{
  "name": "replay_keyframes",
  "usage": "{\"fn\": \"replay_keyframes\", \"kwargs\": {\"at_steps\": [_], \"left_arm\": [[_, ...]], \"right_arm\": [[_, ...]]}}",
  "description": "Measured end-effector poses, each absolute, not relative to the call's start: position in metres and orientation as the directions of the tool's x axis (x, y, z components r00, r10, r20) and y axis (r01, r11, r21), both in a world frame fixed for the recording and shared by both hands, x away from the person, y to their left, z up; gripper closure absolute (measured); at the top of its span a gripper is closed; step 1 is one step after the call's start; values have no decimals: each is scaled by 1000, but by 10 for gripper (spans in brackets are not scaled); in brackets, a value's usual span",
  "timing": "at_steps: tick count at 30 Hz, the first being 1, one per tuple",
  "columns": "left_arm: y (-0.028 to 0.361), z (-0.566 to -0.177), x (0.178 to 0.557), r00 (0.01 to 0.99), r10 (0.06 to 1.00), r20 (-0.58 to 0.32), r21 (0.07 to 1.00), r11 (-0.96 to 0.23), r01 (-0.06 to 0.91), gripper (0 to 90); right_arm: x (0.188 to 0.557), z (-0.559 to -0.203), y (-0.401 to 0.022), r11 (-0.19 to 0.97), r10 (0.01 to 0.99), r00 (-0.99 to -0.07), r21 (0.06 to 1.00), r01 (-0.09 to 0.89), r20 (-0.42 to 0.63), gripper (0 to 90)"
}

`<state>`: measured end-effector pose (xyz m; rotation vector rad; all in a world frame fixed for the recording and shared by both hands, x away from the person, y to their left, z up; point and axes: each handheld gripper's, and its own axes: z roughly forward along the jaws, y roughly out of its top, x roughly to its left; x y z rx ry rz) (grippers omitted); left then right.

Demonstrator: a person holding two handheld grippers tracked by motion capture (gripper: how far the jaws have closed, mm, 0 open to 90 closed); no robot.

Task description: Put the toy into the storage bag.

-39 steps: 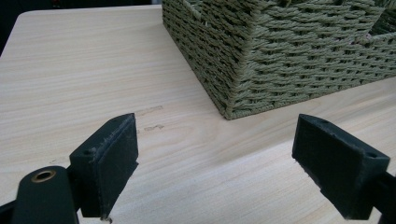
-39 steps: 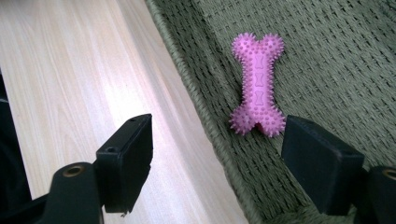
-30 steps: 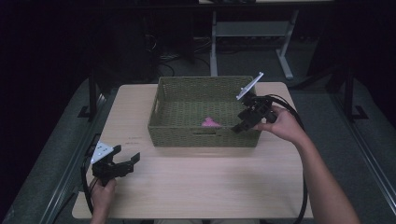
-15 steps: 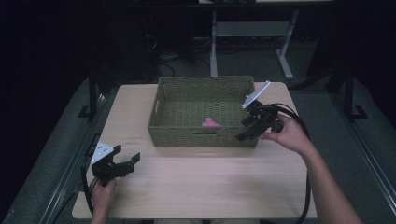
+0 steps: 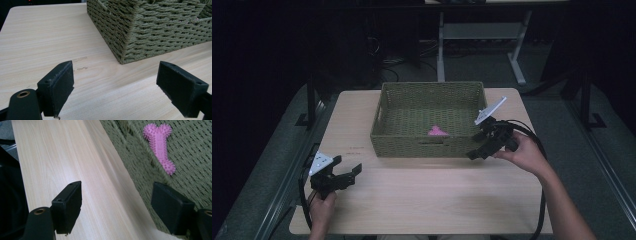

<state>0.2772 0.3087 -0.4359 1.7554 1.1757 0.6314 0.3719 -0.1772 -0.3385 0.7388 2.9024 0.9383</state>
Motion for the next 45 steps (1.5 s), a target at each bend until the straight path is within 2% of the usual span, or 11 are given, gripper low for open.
{"fn": "replay_keyframes", "kwargs": {"at_steps": [31,41,45], "left_arm": [[308,-436,277,414,908,-63,884,-142,445,138],[307,-436,277,418,906,-61,882,-147,447,139],[307,-436,277,421,905,-60,882,-149,447,139]], "right_arm": [[335,-389,-206,675,477,-859,548,494,185,247],[319,-411,-220,645,508,-836,551,529,208,247],[307,-415,-222,633,541,-822,556,539,181,257]]}}
